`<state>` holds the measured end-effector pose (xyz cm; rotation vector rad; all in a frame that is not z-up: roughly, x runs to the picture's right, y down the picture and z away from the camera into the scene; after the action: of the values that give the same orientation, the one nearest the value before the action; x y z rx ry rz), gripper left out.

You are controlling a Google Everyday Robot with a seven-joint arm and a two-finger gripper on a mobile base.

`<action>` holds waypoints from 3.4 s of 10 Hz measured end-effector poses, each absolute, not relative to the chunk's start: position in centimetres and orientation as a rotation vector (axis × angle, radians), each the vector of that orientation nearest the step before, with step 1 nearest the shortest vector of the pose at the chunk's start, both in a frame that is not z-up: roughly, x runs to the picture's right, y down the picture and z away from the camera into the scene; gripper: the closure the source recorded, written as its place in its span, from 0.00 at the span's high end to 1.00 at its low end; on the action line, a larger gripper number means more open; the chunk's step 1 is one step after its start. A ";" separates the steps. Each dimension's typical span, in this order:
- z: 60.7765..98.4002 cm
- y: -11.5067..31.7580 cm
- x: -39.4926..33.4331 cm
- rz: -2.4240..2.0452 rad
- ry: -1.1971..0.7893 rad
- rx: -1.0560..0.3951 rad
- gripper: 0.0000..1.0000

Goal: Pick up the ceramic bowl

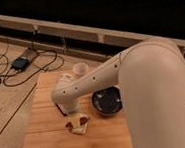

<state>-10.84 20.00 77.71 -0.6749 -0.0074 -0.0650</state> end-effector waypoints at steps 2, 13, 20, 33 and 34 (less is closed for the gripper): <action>77.7 20.0 -10.8 -0.065 -0.007 -0.675 0.78; 77.8 17.8 -9.7 -0.093 -0.023 -0.674 0.78; 81.3 7.4 -1.1 -0.121 -0.038 -0.641 0.78; 93.8 7.0 9.7 0.029 -0.063 -0.628 0.78; 94.2 7.5 10.0 0.036 -0.067 -0.634 0.78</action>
<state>10.01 7.53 94.15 -0.6342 -0.0669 0.0365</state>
